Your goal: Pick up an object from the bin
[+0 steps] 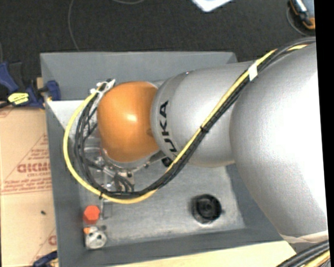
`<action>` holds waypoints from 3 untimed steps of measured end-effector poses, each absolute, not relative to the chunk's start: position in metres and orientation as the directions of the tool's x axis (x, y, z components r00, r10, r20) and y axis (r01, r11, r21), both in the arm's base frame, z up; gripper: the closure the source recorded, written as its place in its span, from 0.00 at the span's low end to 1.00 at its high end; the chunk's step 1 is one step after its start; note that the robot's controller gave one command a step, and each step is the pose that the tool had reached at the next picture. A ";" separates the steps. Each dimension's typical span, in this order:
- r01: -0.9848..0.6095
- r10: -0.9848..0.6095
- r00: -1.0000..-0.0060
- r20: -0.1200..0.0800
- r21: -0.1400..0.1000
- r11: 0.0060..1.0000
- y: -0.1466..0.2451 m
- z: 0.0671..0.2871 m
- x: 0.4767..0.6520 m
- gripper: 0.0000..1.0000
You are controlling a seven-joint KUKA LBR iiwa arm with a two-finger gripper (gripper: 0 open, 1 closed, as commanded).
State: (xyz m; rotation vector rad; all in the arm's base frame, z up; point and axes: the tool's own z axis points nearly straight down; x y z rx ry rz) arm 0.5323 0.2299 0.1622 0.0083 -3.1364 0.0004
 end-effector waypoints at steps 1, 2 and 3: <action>0.000 0.000 -1.000 -0.002 0.002 1.000 0.229 0.167 0.534 0.00; -0.364 -0.364 -0.931 0.001 0.002 0.931 0.226 0.121 0.491 0.00; -0.552 -0.552 -0.834 -0.004 0.001 0.834 0.225 0.109 0.472 0.00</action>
Offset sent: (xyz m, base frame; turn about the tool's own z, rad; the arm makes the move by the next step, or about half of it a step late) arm -0.0516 -0.0036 -0.0512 -0.4432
